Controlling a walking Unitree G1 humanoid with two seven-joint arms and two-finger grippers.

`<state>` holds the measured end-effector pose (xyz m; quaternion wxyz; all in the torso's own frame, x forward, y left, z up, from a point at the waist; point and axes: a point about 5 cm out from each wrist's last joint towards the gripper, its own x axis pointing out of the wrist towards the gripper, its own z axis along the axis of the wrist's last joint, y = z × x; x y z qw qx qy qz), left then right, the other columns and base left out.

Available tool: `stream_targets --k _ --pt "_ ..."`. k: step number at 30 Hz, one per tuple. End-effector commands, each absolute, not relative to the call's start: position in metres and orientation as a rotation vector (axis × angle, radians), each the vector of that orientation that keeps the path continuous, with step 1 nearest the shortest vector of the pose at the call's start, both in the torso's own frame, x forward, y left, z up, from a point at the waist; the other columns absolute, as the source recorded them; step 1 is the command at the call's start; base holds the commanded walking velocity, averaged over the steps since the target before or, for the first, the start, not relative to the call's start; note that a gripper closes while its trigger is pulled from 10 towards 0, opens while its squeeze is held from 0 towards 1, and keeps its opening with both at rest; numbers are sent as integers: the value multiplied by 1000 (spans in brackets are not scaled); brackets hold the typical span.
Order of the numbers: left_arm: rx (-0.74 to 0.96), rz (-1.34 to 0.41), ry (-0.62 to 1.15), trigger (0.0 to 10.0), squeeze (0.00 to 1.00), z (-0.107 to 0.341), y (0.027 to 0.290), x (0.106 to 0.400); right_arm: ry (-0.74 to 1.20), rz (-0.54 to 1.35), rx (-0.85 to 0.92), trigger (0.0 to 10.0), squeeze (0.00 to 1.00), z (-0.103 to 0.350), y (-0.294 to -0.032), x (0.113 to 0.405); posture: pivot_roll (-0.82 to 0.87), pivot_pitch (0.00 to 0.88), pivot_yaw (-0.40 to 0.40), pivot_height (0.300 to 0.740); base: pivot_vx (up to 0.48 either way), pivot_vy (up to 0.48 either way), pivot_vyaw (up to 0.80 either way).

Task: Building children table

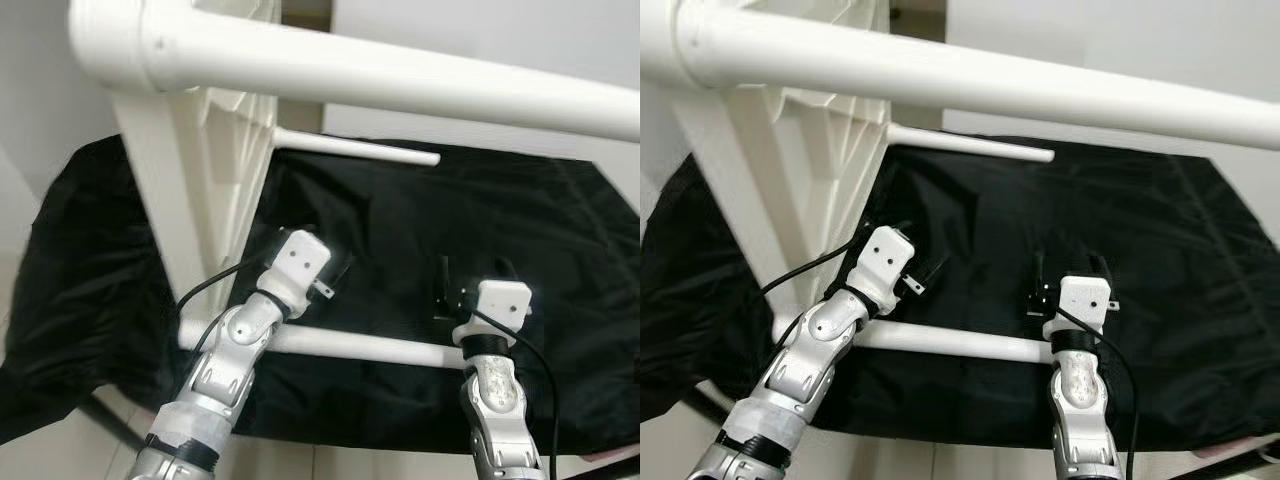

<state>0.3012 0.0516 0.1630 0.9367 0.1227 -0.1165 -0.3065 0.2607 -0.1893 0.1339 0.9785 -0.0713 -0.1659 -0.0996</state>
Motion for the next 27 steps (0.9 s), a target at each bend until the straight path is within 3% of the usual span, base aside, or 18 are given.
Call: stream_targets --k 1,4,27 --pt "246 -545 -257 10000 0 164 53 301 -323 -206 -148 10000 0 134 -192 260 -45 0 -7 740 0 -409 0" --pt "245 -541 -258 10000 0 164 53 301 -320 -200 -148 10000 0 133 -191 260 -47 0 -8 740 0 -395 0" --pt "211 -383 -227 10000 0 167 69 304 -317 -147 -139 10000 0 136 -187 263 -46 14 -6 740 0 0 0"
